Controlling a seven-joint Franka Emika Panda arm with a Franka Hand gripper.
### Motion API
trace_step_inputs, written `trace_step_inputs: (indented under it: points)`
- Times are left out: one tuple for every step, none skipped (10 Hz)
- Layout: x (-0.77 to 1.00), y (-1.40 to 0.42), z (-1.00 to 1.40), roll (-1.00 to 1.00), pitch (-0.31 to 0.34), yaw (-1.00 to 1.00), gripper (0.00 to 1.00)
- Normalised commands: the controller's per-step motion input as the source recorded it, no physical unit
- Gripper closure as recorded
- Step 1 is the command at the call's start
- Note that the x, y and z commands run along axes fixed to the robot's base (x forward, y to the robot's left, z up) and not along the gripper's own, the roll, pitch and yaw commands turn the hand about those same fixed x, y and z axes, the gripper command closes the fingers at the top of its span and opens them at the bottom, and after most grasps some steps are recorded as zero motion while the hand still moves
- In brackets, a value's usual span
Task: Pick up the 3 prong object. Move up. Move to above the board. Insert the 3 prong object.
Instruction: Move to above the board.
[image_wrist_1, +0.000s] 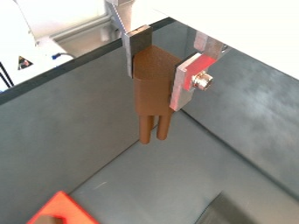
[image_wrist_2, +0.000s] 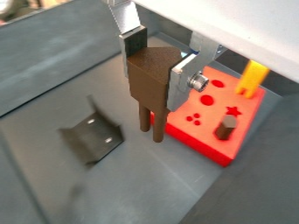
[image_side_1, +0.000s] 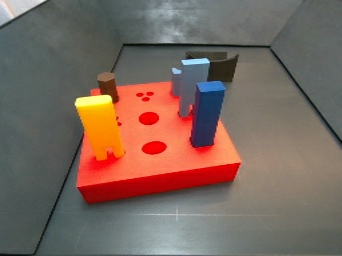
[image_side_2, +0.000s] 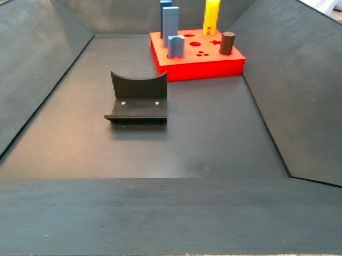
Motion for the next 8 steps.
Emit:
trace_step_inputs:
  points:
    - [0.28,-1.0,0.0,-0.02,0.303,-0.25,1.0]
    - [0.29,-1.0,0.0,-0.03,0.211,-0.07,1.0]
    - [0.29,-1.0,0.0,-0.03,0.176,-0.04,1.0]
    - [0.3,-1.0,0.01,-0.01,0.127,-0.01,1.0]
    - [0.31,-1.0,0.01,-0.01,0.122,0.0,1.0]
    - [0.32,-1.0,0.01,-0.01,0.121,0.01,1.0]
    - [0.32,-1.0,0.02,-0.01,0.122,0.0,1.0]
    - [0.35,-1.0,0.02,0.01,0.128,0.01,1.0]
